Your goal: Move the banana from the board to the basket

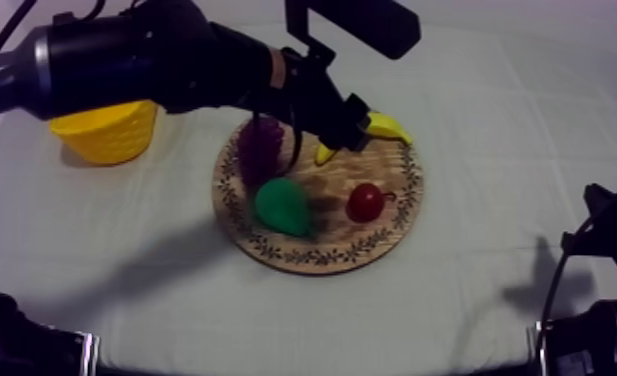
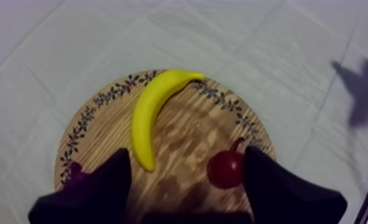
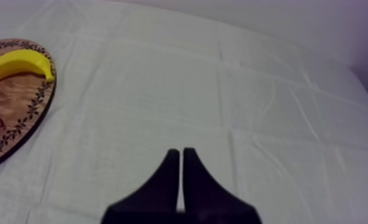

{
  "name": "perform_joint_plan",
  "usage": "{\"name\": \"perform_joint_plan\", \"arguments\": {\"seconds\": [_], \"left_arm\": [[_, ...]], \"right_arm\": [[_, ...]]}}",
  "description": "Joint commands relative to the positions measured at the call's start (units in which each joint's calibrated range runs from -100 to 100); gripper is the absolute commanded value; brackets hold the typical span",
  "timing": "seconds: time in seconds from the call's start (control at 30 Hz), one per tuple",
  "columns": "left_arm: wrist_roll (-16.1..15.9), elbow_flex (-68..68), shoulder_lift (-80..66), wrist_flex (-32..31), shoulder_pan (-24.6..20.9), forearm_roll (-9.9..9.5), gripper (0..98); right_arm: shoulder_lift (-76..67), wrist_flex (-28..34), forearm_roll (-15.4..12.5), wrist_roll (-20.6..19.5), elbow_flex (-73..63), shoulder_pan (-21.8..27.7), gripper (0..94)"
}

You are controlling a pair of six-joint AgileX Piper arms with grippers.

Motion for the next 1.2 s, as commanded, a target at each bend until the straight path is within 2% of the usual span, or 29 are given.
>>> {"name": "perform_joint_plan", "arguments": {"seconds": [0.0,0.27,0.63,0.87,1.17], "left_arm": [[-2.3,-0.3,0.4,0.4,-0.1,1.10,69.0],[-3.1,-1.7,2.7,2.1,-0.9,2.31,68.4],[-6.9,-7.7,9.5,6.2,-3.0,6.00,67.3],[-10.0,-18.6,18.0,14.9,-4.1,8.22,66.0],[-11.7,-35.3,30.1,29.1,-4.4,8.42,62.3]], "right_arm": [[0.0,0.0,0.0,0.0,0.0,0.0,0.3],[0.0,0.0,0.0,0.0,0.0,0.0,0.3],[0.0,0.0,0.0,0.0,0.0,0.0,0.3],[0.0,0.0,0.0,0.0,0.0,0.0,0.3],[0.0,0.0,0.0,0.0,0.0,0.0,0.3]]}}
